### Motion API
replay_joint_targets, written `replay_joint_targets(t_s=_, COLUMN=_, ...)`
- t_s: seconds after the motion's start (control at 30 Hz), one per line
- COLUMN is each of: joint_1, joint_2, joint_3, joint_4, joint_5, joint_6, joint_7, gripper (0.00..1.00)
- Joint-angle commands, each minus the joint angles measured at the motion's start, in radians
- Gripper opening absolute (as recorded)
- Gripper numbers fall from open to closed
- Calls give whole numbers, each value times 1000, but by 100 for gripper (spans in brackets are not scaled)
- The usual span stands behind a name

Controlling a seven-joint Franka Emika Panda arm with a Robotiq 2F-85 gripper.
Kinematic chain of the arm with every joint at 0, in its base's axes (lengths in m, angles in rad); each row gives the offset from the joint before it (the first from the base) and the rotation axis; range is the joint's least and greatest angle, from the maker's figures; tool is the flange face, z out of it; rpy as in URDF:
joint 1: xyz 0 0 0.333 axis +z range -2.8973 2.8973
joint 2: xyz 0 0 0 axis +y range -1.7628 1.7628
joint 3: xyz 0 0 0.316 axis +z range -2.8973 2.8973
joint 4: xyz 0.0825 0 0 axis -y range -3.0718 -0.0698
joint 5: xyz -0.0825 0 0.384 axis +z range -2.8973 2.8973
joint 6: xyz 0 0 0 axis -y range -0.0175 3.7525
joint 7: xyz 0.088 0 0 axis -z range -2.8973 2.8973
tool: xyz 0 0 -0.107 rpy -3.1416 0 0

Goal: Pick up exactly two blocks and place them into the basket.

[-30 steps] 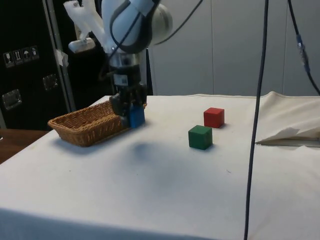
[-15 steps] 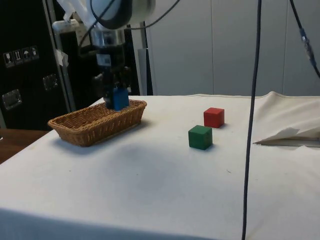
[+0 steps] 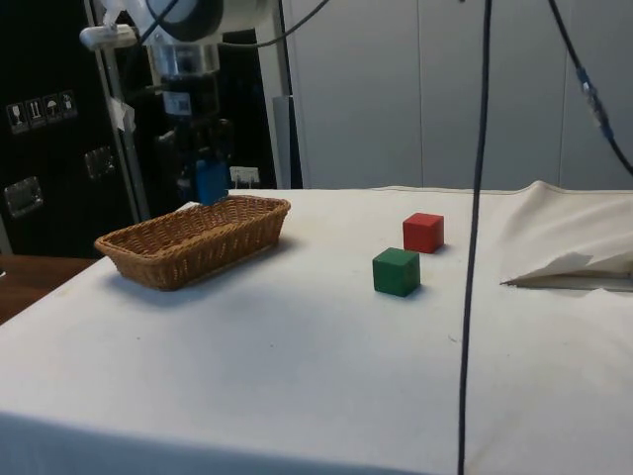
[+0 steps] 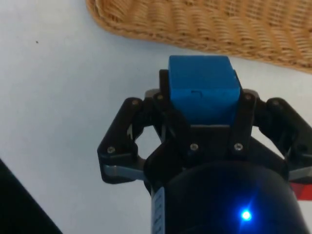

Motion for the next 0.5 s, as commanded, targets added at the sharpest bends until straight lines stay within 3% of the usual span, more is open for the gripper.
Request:
replay_joint_targets(t_s=0.0, joint_1=-10, joint_2=17, joint_3=8, joint_4=25, joint_5=11, joint_6=-16, joint_7=-7, gripper=1)
replay_joint_targets(t_s=0.03, joint_1=-12, joint_2=38, joint_3=7, joint_4=49, joint_5=16, joint_6=-19, joint_7=-8, gripper=1)
replay_joint_targets(t_s=0.07, joint_1=-1, joint_2=10, joint_3=0, joint_4=13, joint_5=3, joint_6=-3, joint_7=-1, gripper=1)
replay_joint_targets(t_s=0.1, joint_1=-12, joint_2=38, joint_3=7, joint_4=49, joint_5=16, joint_6=-19, joint_7=-8, gripper=1)
replay_joint_targets(t_s=0.3, joint_1=-21, joint_2=120, joint_3=5, joint_4=137, joint_5=31, joint_6=-20, joint_7=-8, gripper=1)
replay_joint_targets(t_s=0.33, joint_1=-11, joint_2=115, joint_3=-3, joint_4=126, joint_5=25, joint_6=-9, joint_7=-3, gripper=1)
replay_joint_targets(t_s=0.37, joint_1=-23, joint_2=144, joint_3=4, joint_4=162, joint_5=37, joint_6=-20, joint_7=-8, gripper=1)
replay_joint_targets(t_s=0.47, joint_1=-26, joint_2=182, joint_3=2, joint_4=199, joint_5=44, joint_6=-19, joint_7=-8, gripper=1)
